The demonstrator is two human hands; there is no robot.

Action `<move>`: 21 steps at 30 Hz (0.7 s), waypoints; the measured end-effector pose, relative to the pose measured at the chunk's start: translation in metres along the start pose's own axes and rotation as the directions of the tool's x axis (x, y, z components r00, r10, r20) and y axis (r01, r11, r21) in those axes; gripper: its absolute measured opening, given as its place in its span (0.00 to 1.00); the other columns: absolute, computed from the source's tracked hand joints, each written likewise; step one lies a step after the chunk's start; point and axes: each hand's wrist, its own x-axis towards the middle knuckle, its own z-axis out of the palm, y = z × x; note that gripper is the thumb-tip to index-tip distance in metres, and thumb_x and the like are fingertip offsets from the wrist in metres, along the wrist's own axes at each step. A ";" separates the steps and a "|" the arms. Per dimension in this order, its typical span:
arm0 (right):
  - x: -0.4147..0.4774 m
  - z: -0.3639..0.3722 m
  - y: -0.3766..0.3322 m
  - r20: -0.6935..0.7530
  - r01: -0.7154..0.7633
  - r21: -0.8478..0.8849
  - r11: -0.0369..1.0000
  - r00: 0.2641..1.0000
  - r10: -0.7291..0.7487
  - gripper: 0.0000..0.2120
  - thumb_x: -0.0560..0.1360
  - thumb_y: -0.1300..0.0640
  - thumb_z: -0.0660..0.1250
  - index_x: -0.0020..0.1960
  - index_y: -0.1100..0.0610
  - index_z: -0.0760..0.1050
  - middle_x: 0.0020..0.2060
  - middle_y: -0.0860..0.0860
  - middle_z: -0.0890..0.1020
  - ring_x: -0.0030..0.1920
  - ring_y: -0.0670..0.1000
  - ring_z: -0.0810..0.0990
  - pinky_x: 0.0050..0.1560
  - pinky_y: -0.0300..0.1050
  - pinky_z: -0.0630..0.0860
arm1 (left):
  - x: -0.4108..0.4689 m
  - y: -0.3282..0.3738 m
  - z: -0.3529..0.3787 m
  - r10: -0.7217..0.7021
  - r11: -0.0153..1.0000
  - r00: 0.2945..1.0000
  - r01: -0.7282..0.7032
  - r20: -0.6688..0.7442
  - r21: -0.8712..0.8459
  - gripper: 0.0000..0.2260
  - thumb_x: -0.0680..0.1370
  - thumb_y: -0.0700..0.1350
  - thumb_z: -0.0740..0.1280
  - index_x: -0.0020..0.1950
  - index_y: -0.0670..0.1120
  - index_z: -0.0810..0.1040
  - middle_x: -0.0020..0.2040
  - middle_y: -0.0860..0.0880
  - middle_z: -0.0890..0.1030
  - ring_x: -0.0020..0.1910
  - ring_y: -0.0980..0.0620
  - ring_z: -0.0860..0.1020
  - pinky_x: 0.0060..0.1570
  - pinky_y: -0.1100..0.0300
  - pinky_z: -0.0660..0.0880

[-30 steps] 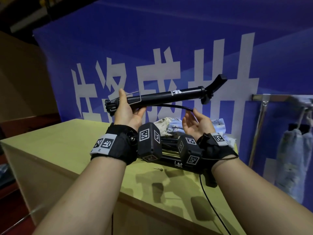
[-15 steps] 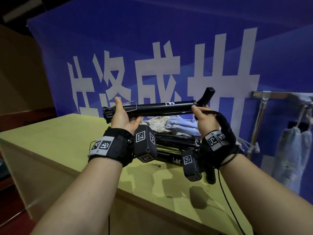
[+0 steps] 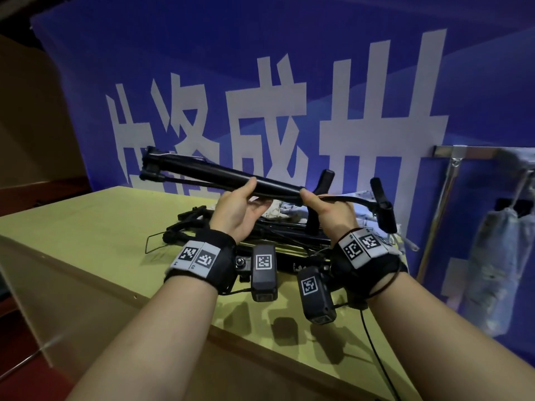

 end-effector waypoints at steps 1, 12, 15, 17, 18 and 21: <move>0.000 0.001 0.003 0.018 0.005 0.013 1.000 1.000 -0.005 0.14 0.73 0.45 0.69 0.35 0.54 0.78 0.34 0.49 0.79 0.40 0.50 0.77 0.48 0.44 0.71 | 0.002 -0.005 -0.003 0.020 1.000 0.999 -0.020 -0.026 -0.002 0.11 0.81 0.39 0.63 0.63 0.37 0.72 0.56 0.39 0.81 0.56 0.43 0.81 0.52 0.51 0.79; 0.019 0.019 0.050 0.035 -0.047 0.100 0.994 0.998 0.044 0.10 0.70 0.46 0.73 0.34 0.51 0.84 0.37 0.50 0.86 0.43 0.53 0.84 0.57 0.56 0.77 | 0.027 -0.047 -0.037 -0.002 0.994 0.980 -0.020 -0.201 -0.108 0.17 0.80 0.49 0.66 0.67 0.44 0.73 0.54 0.43 0.84 0.53 0.47 0.83 0.42 0.56 0.80; 0.021 0.023 0.063 0.054 -0.093 0.122 0.988 0.995 0.087 0.12 0.71 0.46 0.72 0.39 0.54 0.84 0.37 0.50 0.86 0.43 0.52 0.84 0.57 0.53 0.77 | 0.032 -0.055 -0.042 -0.042 0.988 0.984 0.016 -0.175 -0.152 0.17 0.80 0.49 0.66 0.66 0.43 0.74 0.55 0.43 0.84 0.54 0.47 0.82 0.43 0.55 0.80; 0.023 0.026 0.072 0.049 -0.093 0.151 0.984 0.995 0.086 0.12 0.71 0.47 0.72 0.45 0.56 0.84 0.40 0.49 0.86 0.44 0.50 0.84 0.58 0.52 0.77 | 0.035 -0.061 -0.045 -0.078 0.982 0.988 0.052 -0.137 -0.181 0.17 0.80 0.47 0.66 0.67 0.42 0.74 0.57 0.42 0.83 0.56 0.46 0.81 0.45 0.55 0.80; 0.022 0.026 0.074 0.043 -0.084 0.158 0.984 0.996 0.078 0.13 0.71 0.47 0.72 0.47 0.55 0.84 0.42 0.48 0.86 0.46 0.49 0.84 0.59 0.52 0.76 | 0.035 -0.064 -0.046 -0.097 0.980 0.990 0.076 -0.105 -0.186 0.17 0.80 0.45 0.66 0.68 0.42 0.74 0.59 0.41 0.82 0.58 0.46 0.80 0.47 0.56 0.79; 0.023 0.028 0.084 0.039 -0.068 0.172 0.983 0.997 0.062 0.17 0.68 0.43 0.72 0.49 0.54 0.83 0.45 0.48 0.86 0.48 0.48 0.83 0.61 0.52 0.75 | 0.036 -0.077 -0.050 -0.151 0.979 0.988 0.147 -0.017 -0.143 0.19 0.79 0.41 0.65 0.70 0.42 0.72 0.63 0.40 0.79 0.61 0.44 0.78 0.51 0.54 0.77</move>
